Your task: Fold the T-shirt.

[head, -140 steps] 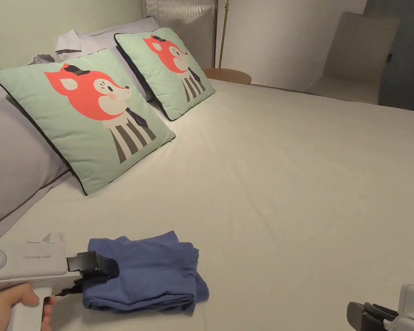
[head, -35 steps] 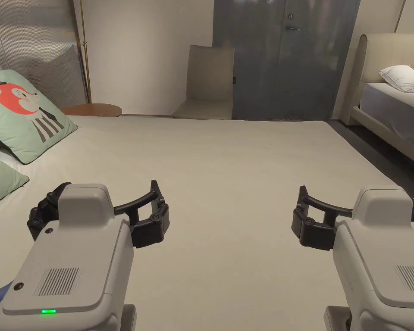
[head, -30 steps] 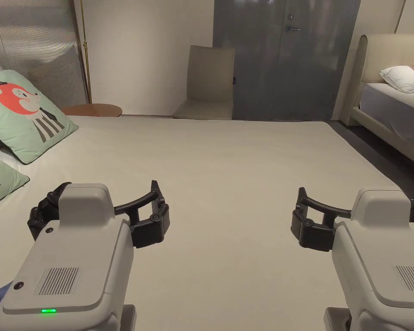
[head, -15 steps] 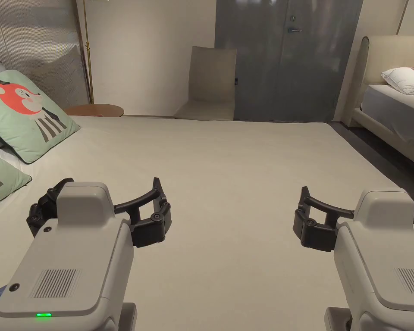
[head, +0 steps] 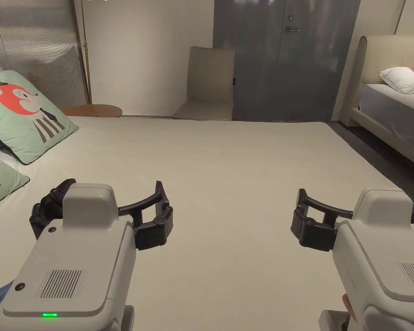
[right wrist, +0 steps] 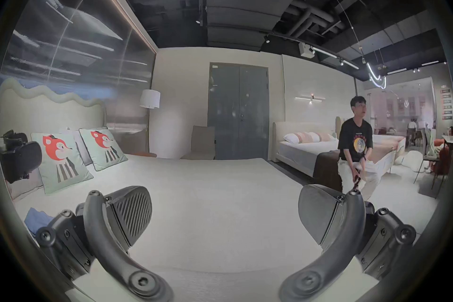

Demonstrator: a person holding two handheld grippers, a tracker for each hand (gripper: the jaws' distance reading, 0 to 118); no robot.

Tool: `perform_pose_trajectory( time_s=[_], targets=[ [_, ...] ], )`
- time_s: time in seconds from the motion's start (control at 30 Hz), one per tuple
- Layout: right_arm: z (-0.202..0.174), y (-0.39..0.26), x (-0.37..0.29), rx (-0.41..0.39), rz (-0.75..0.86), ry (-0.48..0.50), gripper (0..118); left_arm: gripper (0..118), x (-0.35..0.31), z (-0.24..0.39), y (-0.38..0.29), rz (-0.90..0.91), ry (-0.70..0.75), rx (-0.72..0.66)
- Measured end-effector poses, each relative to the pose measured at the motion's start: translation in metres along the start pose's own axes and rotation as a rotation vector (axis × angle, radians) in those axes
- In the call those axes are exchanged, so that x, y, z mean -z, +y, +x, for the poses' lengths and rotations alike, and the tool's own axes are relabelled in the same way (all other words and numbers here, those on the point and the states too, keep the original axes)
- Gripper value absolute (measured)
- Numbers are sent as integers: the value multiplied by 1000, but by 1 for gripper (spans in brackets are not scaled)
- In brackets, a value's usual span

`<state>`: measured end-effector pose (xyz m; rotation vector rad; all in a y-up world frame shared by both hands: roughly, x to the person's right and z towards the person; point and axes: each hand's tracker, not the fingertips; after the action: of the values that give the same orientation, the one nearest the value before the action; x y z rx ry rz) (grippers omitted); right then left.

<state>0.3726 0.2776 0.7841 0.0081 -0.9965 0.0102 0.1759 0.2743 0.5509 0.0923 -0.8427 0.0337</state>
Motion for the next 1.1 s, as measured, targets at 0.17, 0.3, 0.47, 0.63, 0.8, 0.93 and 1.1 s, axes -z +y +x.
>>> perform_pose_trajectory(
  time_s=[0.17,0.3,0.47,0.63,0.8,0.93,1.1],
  targets=[
    [-6,1,3,-50,-17,-74,118,111,0,2,0,-3,-7,3],
    [-2,5,-3,-21,-13,-30,118,111,2,2,-1,-11,-8,3],
    [-6,11,-5,-20,-35,-77,118,111,3,2,-1,-18,-8,-4],
    [-12,11,-8,-100,-27,-85,118,111,4,1,2,-24,-23,-26],
    [-12,11,-11,-73,-51,-42,118,111,4,0,4,-26,-22,-41],
    [-12,13,-12,-61,-42,-35,118,111,2,-1,5,-27,-25,-41],
    [-12,14,-12,-71,-21,-54,118,111,1,-1,6,-26,-29,-37]
  ],
)
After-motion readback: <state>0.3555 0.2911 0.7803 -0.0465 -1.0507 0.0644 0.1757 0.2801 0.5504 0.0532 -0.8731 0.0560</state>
